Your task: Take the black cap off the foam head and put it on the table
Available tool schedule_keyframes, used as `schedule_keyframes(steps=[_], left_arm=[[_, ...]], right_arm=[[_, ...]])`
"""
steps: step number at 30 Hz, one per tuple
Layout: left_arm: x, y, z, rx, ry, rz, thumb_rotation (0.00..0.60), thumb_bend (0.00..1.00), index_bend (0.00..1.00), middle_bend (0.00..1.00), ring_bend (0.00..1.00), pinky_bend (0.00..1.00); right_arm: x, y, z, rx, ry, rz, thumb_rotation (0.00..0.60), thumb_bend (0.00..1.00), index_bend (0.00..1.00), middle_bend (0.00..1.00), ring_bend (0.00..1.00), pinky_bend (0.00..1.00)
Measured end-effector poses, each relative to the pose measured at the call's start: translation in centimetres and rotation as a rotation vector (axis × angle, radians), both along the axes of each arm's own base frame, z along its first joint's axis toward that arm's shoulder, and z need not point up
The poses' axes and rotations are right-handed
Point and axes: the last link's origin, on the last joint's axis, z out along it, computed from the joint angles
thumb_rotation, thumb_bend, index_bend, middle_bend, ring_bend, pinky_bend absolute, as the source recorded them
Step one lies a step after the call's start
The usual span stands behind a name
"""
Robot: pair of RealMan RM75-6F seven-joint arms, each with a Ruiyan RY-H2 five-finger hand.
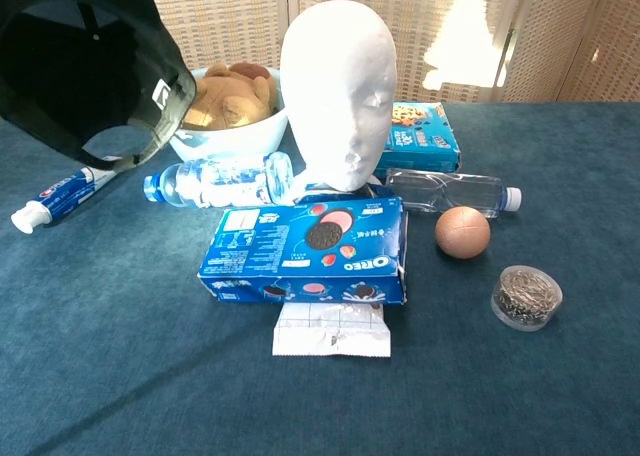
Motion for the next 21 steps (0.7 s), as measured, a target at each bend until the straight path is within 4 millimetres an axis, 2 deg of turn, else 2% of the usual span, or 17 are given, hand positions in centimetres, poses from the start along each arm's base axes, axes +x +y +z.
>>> schedule_keyframes(steps=[10, 21], left_arm=[[-1.9, -1.0, -3.5, -0.064, 0.069, 0.004, 0.6, 0.42, 0.67, 1.0, 1.0, 1.0], [-2.8, -1.7, -7.2, -0.14, 0.097, 0.002, 0.6, 0.42, 0.67, 1.0, 1.0, 1.0]], right_arm=[[0.0, 0.1, 0.1, -0.004, 0.001, -0.003, 0.6, 0.28, 0.33, 0.29, 0.19, 0.3], [0.0, 0.2, 0.2, -0.009, 0.0, -0.005, 0.6, 0.28, 0.33, 0.29, 0.19, 0.3]])
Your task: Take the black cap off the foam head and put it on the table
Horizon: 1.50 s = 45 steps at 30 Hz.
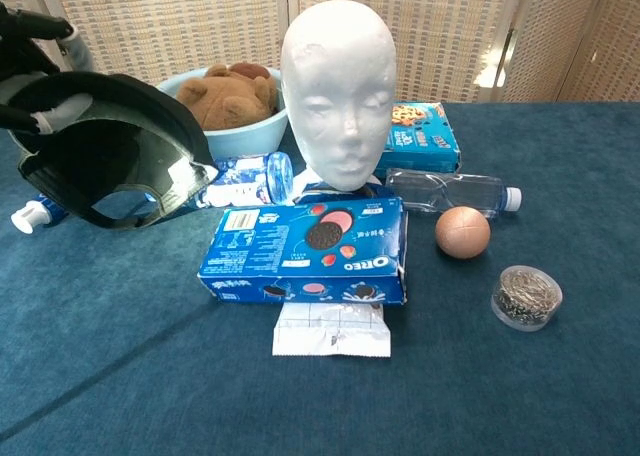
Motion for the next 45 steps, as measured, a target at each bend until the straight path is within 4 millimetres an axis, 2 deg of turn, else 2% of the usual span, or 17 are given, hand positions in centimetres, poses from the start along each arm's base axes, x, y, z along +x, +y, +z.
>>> schedule_keyframes(steps=[13, 22, 25, 28, 29, 34, 37, 41, 45], left_arm=[[-2.7, -2.0, -4.7, -0.133, 0.116, 0.068, 0.6, 0.42, 0.66, 1.0, 1.0, 1.0], [-2.9, -2.6, -6.5, -0.184, 0.149, 0.129, 0.6, 0.42, 0.58, 1.0, 1.0, 1.0], [-2.7, -2.8, -7.0, -0.214, 0.156, 0.161, 0.6, 0.41, 0.51, 1.0, 1.0, 1.0], [-2.6, -3.0, -7.3, -0.245, 0.173, 0.197, 0.6, 0.41, 0.35, 0.99, 1.0, 1.0], [-2.5, -3.1, -7.4, -0.255, 0.18, 0.21, 0.6, 0.4, 0.33, 0.99, 1.0, 1.0], [-2.0, -3.8, -7.3, -0.311, 0.232, 0.289, 0.6, 0.28, 0.12, 0.92, 1.0, 1.0], [-1.6, -4.2, -7.0, -0.333, 0.274, 0.331, 0.6, 0.23, 0.02, 0.83, 0.93, 1.0], [-1.1, -4.9, -6.2, -0.344, 0.312, 0.372, 0.6, 0.19, 0.0, 0.73, 0.8, 1.0], [-1.2, -5.4, -5.4, -0.336, 0.347, 0.409, 0.6, 0.14, 0.0, 0.59, 0.68, 1.0]], right_arm=[[0.0, 0.1, 0.0, -0.001, -0.001, -0.002, 0.6, 0.27, 0.33, 0.29, 0.19, 0.3], [-0.2, 0.1, 0.0, -0.002, -0.002, -0.008, 0.6, 0.28, 0.33, 0.29, 0.19, 0.3], [-0.3, 0.1, -0.1, -0.001, -0.002, -0.011, 0.6, 0.28, 0.33, 0.29, 0.19, 0.3], [-0.4, 0.1, 0.0, -0.003, -0.003, -0.013, 0.6, 0.28, 0.33, 0.29, 0.19, 0.3], [-0.5, 0.1, 0.0, -0.004, -0.003, -0.013, 0.6, 0.28, 0.33, 0.29, 0.19, 0.3], [-0.5, 0.1, 0.0, -0.003, -0.006, -0.012, 0.6, 0.28, 0.33, 0.29, 0.19, 0.3], [-0.6, 0.1, -0.1, -0.003, -0.008, -0.01, 0.6, 0.27, 0.33, 0.29, 0.19, 0.3], [-0.6, 0.1, 0.0, -0.004, -0.008, -0.011, 0.6, 0.27, 0.33, 0.29, 0.19, 0.3], [-0.6, 0.2, 0.1, -0.007, -0.01, -0.008, 0.6, 0.28, 0.33, 0.29, 0.19, 0.3]])
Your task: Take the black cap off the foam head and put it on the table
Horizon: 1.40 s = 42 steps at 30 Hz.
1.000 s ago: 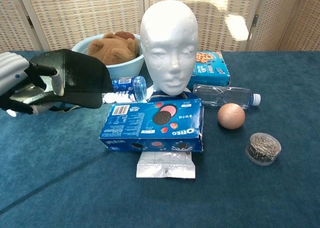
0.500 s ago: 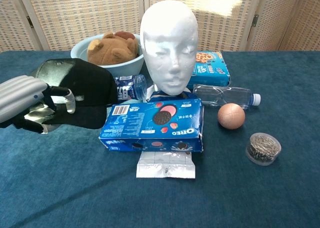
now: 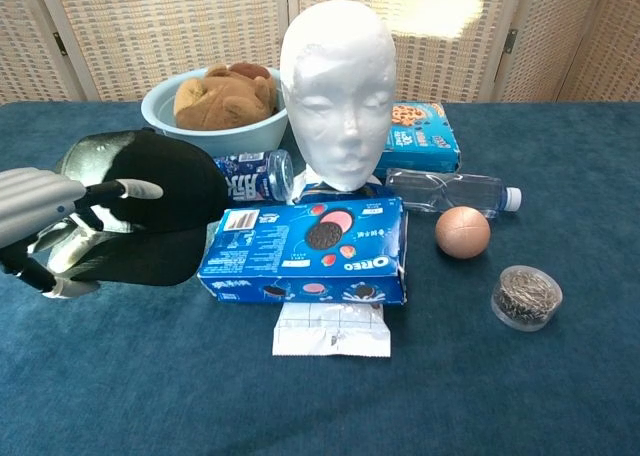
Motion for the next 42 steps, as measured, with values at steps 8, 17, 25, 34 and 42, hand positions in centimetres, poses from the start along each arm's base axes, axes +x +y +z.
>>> schedule_keyframes(steps=[8, 17, 25, 34, 42], left_arm=[[-0.2, -1.0, 1.0, 0.024, 0.071, 0.058, 0.6, 0.09, 0.0, 0.45, 0.53, 0.86], [-0.3, -1.6, 2.7, 0.061, 0.086, 0.135, 0.6, 0.08, 0.0, 0.3, 0.39, 0.71], [-1.7, -2.6, 6.5, 0.181, -0.009, 0.199, 0.6, 0.08, 0.02, 0.3, 0.39, 0.67], [-3.2, -5.3, 9.5, 0.285, -0.064, 0.252, 0.6, 0.08, 0.08, 0.3, 0.38, 0.63], [-4.9, -7.3, 11.5, 0.375, -0.068, 0.343, 0.6, 0.08, 0.02, 0.16, 0.21, 0.36]], right_arm=[[-0.1, 0.0, 0.0, 0.002, -0.003, 0.002, 0.6, 0.28, 0.33, 0.29, 0.19, 0.3], [-0.3, 0.1, 0.2, -0.002, -0.003, -0.005, 0.6, 0.28, 0.33, 0.29, 0.19, 0.3], [-0.6, 0.0, 0.2, 0.001, -0.001, -0.015, 0.6, 0.28, 0.33, 0.29, 0.19, 0.3], [-0.4, -0.5, -0.3, 0.018, 0.0, -0.006, 0.6, 0.28, 0.33, 0.29, 0.19, 0.3], [-0.2, -0.7, -0.8, 0.067, 0.016, 0.006, 0.6, 0.28, 0.33, 0.28, 0.19, 0.29]])
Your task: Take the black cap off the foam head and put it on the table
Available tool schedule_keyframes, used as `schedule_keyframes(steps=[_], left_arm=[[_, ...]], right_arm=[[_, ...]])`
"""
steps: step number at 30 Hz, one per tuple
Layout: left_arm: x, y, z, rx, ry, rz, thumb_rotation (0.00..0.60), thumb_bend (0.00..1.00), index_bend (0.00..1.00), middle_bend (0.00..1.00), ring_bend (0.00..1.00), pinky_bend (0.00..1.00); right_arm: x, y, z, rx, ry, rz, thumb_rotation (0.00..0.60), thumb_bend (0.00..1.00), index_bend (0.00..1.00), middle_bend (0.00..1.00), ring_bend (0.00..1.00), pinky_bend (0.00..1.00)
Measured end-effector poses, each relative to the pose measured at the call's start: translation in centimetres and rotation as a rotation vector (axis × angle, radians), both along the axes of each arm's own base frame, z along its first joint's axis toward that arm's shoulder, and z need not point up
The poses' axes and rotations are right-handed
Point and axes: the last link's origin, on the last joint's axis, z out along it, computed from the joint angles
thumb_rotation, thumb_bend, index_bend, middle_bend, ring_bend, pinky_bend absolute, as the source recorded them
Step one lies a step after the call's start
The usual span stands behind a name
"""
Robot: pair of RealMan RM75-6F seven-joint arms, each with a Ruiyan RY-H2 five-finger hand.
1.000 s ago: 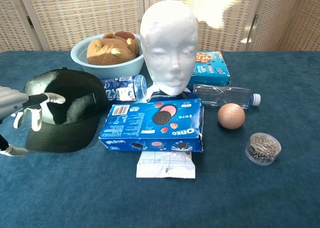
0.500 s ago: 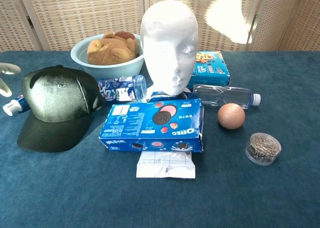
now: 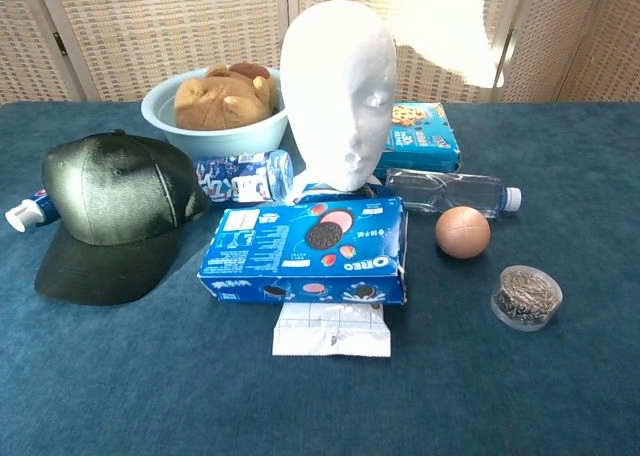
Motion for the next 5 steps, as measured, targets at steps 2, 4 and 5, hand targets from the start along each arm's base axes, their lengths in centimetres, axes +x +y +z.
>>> schedule_keyframes(steps=[2, 4, 5], left_arm=[[-0.18, -0.55, 0.44, 0.013, -0.004, 0.014, 0.6, 0.08, 0.02, 0.15, 0.19, 0.33], [-0.25, -1.04, 0.7, 0.03, -0.008, 0.016, 0.6, 0.08, 0.02, 0.14, 0.18, 0.32], [-0.28, -1.27, 0.8, 0.037, -0.008, 0.015, 0.6, 0.08, 0.02, 0.14, 0.18, 0.32]], right_arm=[[0.2, -0.14, -0.21, 0.013, -0.001, 0.017, 0.6, 0.28, 0.33, 0.28, 0.19, 0.29], [0.38, -0.28, -0.43, 0.022, -0.003, 0.033, 0.6, 0.29, 0.33, 0.28, 0.19, 0.29], [0.5, -0.37, -0.57, 0.027, -0.003, 0.044, 0.6, 0.29, 0.33, 0.27, 0.19, 0.29]])
